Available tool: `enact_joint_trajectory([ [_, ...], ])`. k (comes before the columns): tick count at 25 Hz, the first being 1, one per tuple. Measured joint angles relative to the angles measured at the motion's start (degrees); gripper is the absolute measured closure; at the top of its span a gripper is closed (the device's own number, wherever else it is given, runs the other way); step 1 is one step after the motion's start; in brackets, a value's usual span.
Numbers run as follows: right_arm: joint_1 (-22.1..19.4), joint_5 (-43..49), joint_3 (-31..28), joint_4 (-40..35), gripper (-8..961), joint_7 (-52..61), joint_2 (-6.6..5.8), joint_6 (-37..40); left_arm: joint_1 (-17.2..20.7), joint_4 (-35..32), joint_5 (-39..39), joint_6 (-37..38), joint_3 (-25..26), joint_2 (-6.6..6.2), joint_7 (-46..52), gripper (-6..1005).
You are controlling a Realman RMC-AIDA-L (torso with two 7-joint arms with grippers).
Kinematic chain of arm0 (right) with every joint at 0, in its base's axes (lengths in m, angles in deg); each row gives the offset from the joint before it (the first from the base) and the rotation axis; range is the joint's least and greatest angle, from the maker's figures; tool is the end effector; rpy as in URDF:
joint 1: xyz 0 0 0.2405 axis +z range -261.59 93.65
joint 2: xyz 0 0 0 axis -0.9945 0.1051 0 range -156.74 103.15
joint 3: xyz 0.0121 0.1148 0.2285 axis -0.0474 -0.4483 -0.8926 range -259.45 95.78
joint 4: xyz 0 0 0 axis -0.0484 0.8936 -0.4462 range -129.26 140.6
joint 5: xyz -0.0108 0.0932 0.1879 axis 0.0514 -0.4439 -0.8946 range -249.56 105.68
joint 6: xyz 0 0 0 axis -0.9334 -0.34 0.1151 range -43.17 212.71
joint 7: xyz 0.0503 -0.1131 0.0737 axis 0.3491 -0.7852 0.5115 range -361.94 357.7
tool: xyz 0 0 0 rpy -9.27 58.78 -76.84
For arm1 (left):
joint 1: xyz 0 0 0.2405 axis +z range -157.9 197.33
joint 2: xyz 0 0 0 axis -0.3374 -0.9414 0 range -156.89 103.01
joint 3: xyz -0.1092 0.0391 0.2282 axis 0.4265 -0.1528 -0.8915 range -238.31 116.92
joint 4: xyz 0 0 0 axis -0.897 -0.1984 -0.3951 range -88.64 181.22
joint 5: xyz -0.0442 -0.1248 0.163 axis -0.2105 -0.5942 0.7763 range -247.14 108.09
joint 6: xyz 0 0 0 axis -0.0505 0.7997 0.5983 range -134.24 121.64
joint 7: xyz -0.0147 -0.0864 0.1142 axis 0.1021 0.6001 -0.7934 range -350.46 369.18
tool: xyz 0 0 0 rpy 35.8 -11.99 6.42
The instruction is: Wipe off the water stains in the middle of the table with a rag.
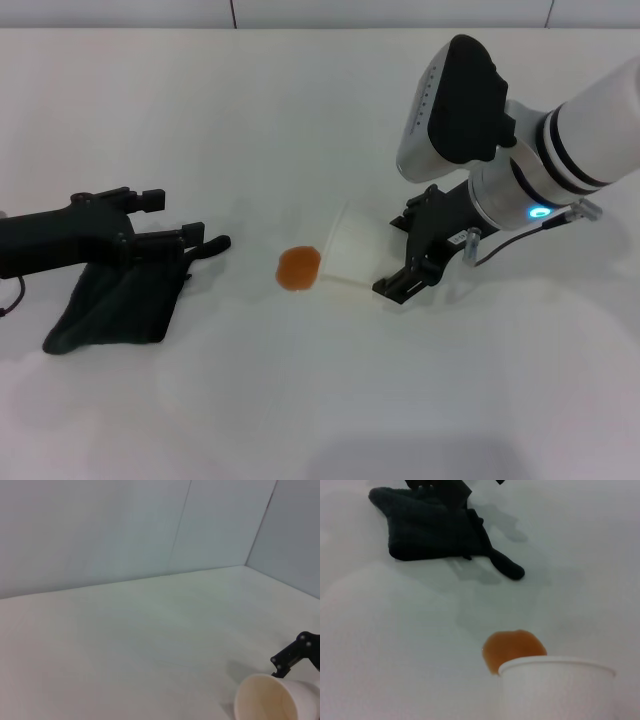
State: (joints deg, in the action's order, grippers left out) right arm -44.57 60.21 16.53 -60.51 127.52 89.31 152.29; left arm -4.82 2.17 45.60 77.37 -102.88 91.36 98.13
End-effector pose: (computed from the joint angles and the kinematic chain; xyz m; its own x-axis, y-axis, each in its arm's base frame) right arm 0.1447 0.3646 -0.0699 0.9494 -0.2273 0.2166 -0.1664 -0.9493 -0.2667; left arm -0.2960 0.3245 0.0198 0.7454 0.4755 0.4673 0.6188 -0.7542 -0.2196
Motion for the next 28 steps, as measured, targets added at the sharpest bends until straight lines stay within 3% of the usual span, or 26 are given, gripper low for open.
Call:
enact_joint_trajectory([
  [5, -0.1, 0.1, 0.0, 0.0, 109, 0.0, 0.0, -0.1, -0.1, 0.0, 0.0, 0.0, 0.0, 0.0, 0.0, 137],
  [21, 0.0, 0.2, 0.2, -0.6, 255, 0.0, -0.17, 0.0, -0.3, 0.0, 0.0, -0.1, 0.0, 0.0, 0.1, 137],
  [28, -3.4, -0.5, -4.2, -10.0, 304, -0.3, -0.51, 1.2, 0.0, 0.0, 0.0, -0.2, 0.0, -0.06, 0.1, 137],
])
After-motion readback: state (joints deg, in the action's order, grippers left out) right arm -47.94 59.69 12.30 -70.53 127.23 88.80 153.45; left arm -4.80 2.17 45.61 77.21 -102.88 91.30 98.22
